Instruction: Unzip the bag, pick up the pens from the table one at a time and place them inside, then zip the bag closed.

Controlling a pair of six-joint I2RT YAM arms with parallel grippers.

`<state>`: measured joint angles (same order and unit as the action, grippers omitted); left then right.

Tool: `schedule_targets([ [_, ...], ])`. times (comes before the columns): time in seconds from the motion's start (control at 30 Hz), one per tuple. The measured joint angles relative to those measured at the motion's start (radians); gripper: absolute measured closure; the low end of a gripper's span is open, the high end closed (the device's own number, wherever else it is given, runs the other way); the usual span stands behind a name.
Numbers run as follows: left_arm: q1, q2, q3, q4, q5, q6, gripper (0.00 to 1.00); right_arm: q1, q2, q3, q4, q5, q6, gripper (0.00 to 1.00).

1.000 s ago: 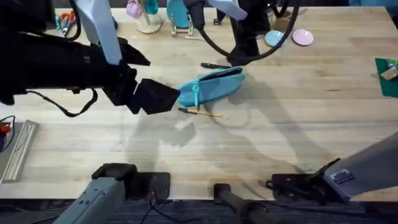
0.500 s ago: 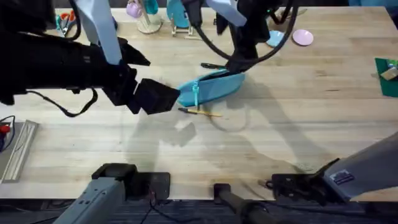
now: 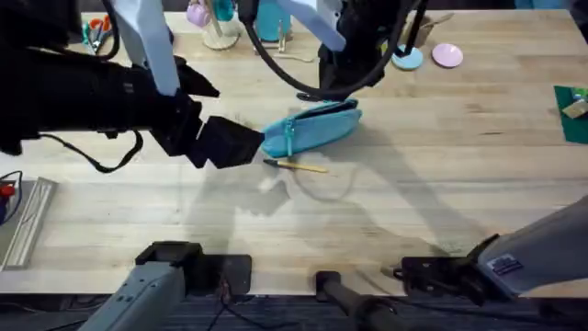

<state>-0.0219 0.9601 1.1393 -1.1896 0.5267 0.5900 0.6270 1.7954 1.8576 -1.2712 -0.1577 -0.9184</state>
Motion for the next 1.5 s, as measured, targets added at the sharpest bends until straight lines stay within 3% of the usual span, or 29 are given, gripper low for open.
schedule_targets([
  [0.43, 0.0, 0.0, 0.0, 0.0, 0.0, 0.0, 0.008, -0.06, 0.011, 0.009, -0.026, 0.0, -0.011, 0.971],
  [1.5, 0.0, 0.0, 0.0, 0.0, 0.0, 0.0, 0.008, -0.061, 0.299, 0.01, -0.006, -0.028, -0.052, 0.971],
])
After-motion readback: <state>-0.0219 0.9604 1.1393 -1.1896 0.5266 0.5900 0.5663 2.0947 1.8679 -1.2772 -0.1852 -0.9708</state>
